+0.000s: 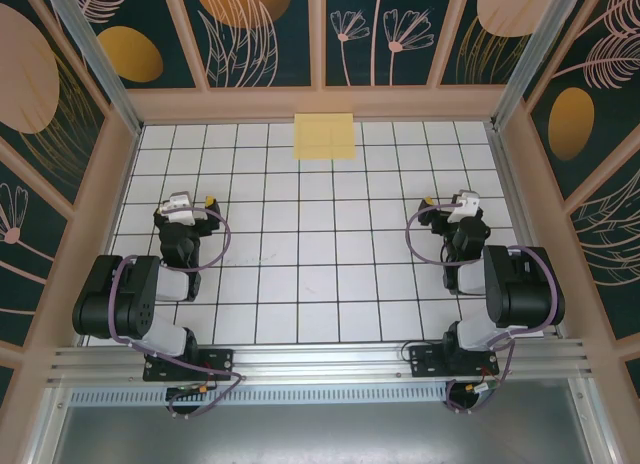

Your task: Fold a paper plane with a square sheet of paper (pick it up from the middle)

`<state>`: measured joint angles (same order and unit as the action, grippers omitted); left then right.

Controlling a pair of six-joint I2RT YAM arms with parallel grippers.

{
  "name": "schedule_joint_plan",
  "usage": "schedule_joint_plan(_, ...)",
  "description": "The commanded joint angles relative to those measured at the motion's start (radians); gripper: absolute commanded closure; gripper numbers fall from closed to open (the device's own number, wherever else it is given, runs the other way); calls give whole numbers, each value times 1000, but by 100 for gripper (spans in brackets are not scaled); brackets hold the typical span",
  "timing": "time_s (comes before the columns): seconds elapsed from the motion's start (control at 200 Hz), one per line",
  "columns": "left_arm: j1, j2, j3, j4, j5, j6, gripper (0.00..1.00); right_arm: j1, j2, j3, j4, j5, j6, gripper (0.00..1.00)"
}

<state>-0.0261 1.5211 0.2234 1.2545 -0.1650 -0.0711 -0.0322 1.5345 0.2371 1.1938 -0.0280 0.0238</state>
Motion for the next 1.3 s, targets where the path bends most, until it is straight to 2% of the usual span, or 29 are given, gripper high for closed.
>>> schedule_joint_plan(0.0,6,2,4,43,-5,-3,1,-6,5,3,39,-15,-13,1)
schedule_joint_plan(0.676,6,-1,-2,52,-5,-1,1,-6,3,-1,46,-9,-13,1)
schedule_joint_plan(0.746,6,-24,10,13,-10,-5,2,-3,-30,1,18,14,-7,1)
schedule_joint_plan(0.926,6,-147,66,-194,-98,-41,2,46,-216,84,-277,128,-2,1)
schedule_joint_plan(1.076,6,-232,175,-465,-168,-169,1,84,-264,248,-594,174,168,1)
schedule_joint_plan(1.126,6,-253,200,-521,-130,-231,2,109,-245,316,-690,192,222,1)
schedule_joint_plan(1.191,7,-277,242,-595,-18,-287,2,146,-198,405,-798,217,287,1)
schedule_joint_plan(1.291,6,-295,335,-763,77,-389,2,231,-94,520,-871,288,340,1)
